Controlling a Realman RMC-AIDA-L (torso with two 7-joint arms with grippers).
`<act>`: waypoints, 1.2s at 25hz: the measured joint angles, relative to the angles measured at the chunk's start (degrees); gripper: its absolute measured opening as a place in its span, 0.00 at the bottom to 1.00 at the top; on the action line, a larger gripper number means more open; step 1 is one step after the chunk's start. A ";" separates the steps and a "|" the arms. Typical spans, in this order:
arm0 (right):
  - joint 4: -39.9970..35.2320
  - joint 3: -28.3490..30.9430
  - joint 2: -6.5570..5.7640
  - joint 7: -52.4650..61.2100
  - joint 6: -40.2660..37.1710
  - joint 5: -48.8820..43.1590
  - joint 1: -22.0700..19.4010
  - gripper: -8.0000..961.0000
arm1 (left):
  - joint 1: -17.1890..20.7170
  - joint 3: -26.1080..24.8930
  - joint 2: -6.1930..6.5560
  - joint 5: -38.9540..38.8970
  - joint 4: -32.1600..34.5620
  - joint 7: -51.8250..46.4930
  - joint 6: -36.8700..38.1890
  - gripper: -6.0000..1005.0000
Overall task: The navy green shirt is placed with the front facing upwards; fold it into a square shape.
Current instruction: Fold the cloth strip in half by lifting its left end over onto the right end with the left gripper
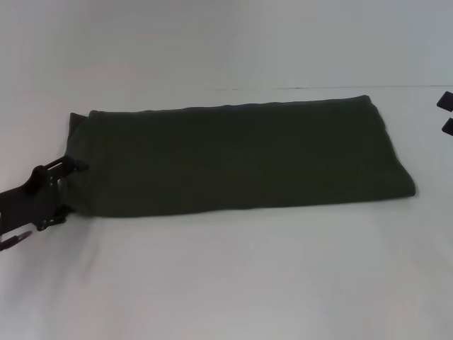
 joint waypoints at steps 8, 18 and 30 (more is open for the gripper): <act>0.02 0.66 -0.04 0.00 -0.21 0.04 -0.05 0.89 | 0.44 2.70 -0.03 0.31 1.18 1.13 2.19 0.74; 0.02 0.66 -0.01 0.00 -0.19 0.05 -0.60 0.89 | -0.65 2.88 0.11 0.33 0.94 2.12 1.21 0.52; 0.02 0.65 -0.13 0.12 0.28 -0.29 -0.98 0.89 | 2.01 2.51 0.00 0.17 3.02 8.93 2.20 0.05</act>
